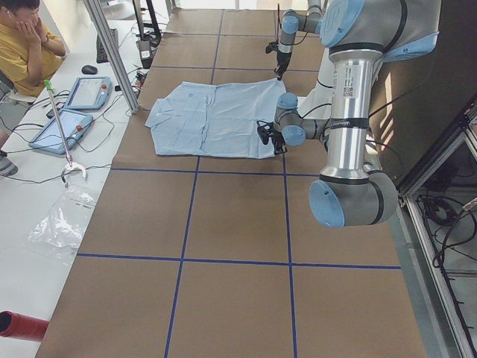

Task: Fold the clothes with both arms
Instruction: 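Grasp both hem corners with the left and right grippers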

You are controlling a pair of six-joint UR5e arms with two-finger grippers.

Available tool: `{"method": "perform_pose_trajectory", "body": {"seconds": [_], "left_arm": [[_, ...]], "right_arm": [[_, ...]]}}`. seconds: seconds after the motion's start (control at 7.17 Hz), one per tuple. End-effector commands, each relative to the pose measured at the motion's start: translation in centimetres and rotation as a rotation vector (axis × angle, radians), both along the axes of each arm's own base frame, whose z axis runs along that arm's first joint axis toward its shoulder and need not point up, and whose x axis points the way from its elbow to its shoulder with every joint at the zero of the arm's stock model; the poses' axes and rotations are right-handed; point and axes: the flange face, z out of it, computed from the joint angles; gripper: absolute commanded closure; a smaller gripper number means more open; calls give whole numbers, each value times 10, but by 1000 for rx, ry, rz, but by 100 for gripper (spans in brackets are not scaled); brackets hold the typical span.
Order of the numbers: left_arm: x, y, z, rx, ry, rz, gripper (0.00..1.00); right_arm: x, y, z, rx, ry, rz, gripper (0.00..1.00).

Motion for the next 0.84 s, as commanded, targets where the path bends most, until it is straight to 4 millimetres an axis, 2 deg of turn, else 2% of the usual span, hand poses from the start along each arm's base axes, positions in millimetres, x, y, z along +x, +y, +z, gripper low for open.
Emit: {"method": "perform_pose_trajectory", "body": {"seconds": [0.0, 0.28, 0.42, 0.7], "left_arm": [[-21, 4, -29, 7, 33, -2, 100], [-42, 20, -73, -45, 103, -29, 100], [-39, 34, -81, -56, 119, 5, 100], [-56, 50, -109, -79, 167, 45, 100]], "right_arm": [[10, 1, -7, 2, -17, 1, 100], [33, 14, -3, 3, -12, -19, 100], [44, 21, -3, 1, -12, -32, 100], [61, 34, -8, 1, -21, -55, 100]]}}
